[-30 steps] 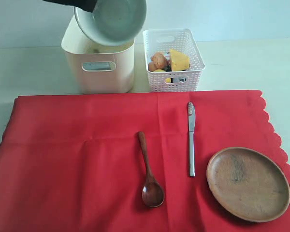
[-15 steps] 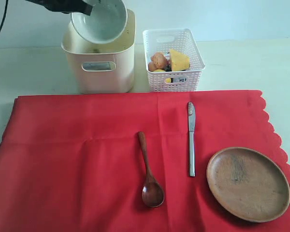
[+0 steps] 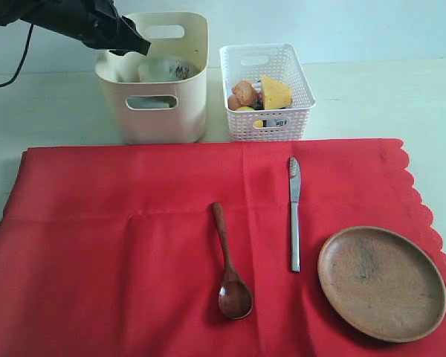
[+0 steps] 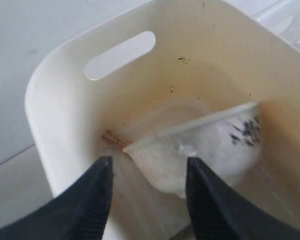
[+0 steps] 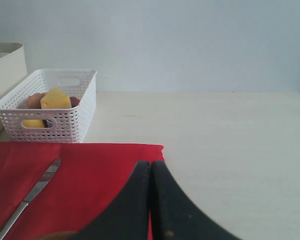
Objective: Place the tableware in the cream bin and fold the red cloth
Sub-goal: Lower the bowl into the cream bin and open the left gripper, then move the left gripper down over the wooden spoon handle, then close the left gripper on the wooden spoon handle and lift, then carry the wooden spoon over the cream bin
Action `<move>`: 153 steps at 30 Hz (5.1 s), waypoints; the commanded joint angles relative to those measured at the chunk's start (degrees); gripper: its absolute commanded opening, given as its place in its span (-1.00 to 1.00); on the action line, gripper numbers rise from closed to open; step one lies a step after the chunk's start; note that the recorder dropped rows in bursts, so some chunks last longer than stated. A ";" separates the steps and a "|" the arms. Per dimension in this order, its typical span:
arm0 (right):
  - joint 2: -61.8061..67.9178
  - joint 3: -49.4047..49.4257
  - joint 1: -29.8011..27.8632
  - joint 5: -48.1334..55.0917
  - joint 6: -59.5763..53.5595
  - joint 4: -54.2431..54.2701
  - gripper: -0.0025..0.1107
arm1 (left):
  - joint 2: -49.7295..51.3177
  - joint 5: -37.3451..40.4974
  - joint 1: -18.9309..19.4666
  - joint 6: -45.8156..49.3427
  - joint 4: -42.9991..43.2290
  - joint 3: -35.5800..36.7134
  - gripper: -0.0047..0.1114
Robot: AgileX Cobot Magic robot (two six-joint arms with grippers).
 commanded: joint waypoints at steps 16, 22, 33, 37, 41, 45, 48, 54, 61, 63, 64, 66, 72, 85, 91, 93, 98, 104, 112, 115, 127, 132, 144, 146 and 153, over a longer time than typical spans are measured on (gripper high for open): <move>-0.34 0.26 -0.22 -0.69 -0.19 0.10 -0.96 | -9.87 9.81 0.06 -0.62 -0.66 -1.28 -0.01; -0.34 0.26 -0.22 -0.69 -0.19 0.10 -0.96 | -12.90 20.15 0.06 -9.25 -0.66 -1.28 -0.01; -0.34 0.26 -0.22 -0.69 -0.19 0.10 -0.96 | -13.86 44.09 -1.59 -18.07 -2.73 -1.28 -0.01; -0.34 0.26 -0.22 -0.69 -0.19 0.10 -0.96 | -13.86 46.06 -3.93 -18.44 -4.06 -0.38 -0.01; -0.34 0.26 -0.22 -0.69 -0.19 0.10 -0.96 | -13.86 45.41 -6.86 -23.14 -3.59 1.14 -0.01; -0.34 0.26 -0.22 -0.69 -0.19 0.10 -0.96 | -13.86 44.02 -12.63 -30.15 3.70 4.37 -0.01; -0.34 0.26 -0.22 -0.69 -0.19 0.10 -0.96 | -13.86 43.27 -18.68 -40.06 17.89 6.38 -0.01; -0.34 0.26 -0.22 -0.69 -0.19 0.10 -0.96 | -13.75 39.07 -27.04 -51.74 22.89 10.23 -0.01; -0.34 0.26 -0.22 -0.69 -0.19 0.10 -0.96 | -8.21 35.13 -34.01 -62.58 25.24 10.41 -0.20; -0.34 0.26 -0.22 -0.69 -0.19 0.10 -0.96 | -7.15 35.01 -34.69 -64.26 26.03 10.41 -0.15; -0.34 0.26 -0.22 -0.69 -0.19 0.10 -0.96 | -6.50 35.01 -35.05 -64.88 26.48 10.41 -0.12; -0.34 0.26 -0.22 -0.69 -0.19 0.10 -0.96 | -5.42 34.89 -35.50 -66.70 27.85 10.41 -0.10; -0.34 0.26 -0.22 -0.69 -0.19 0.10 -0.96 | -3.41 34.10 -35.76 -72.34 29.45 10.41 -0.10; -0.34 0.26 -0.22 -0.69 -0.19 0.10 -0.96 | -0.28 35.16 -35.94 -76.55 29.46 10.41 -0.10; -0.34 0.26 -0.22 -0.69 -0.19 0.10 -0.96 | 0.82 34.96 -35.94 -76.85 30.04 10.41 -0.10; -0.34 0.26 -0.22 -0.69 -0.19 0.10 -0.96 | 1.75 35.52 -35.94 -76.85 30.18 10.41 -0.10; -0.34 0.26 -0.22 -0.69 -0.19 0.10 -0.96 | 3.23 35.77 -35.99 -77.23 29.82 10.41 -0.16; -0.34 0.26 -0.22 -0.69 -0.19 0.10 -0.96 | 1.87 36.29 -36.09 -76.38 29.82 10.41 -0.92; -0.34 0.26 -0.22 -0.69 -0.19 0.10 -0.96 | -8.92 34.72 -36.09 -72.61 32.17 10.41 -0.92; -0.34 0.26 -0.22 -0.69 -0.19 0.10 -0.96 | -12.60 34.95 -36.09 -70.28 32.29 10.41 -0.92; -0.34 0.26 -0.22 -0.69 -0.19 0.10 -0.96 | -26.24 32.13 -30.27 -68.36 44.58 10.41 -0.92; -0.34 0.26 -0.22 -0.69 -0.19 0.10 -0.96 | -29.12 28.13 -23.46 -66.66 44.58 10.41 -0.92; -0.34 0.26 -0.22 -0.69 -0.19 0.10 -0.96 | -30.26 16.11 -7.76 -64.61 44.10 10.41 -0.92; -0.34 0.26 -0.22 -0.69 -0.19 0.10 -0.96 | -30.26 13.17 -5.92 -64.61 43.05 10.41 -0.92; -0.34 0.26 -0.22 -0.69 -0.19 0.10 -0.96 | -29.15 4.70 -1.51 -64.61 39.07 10.41 -0.92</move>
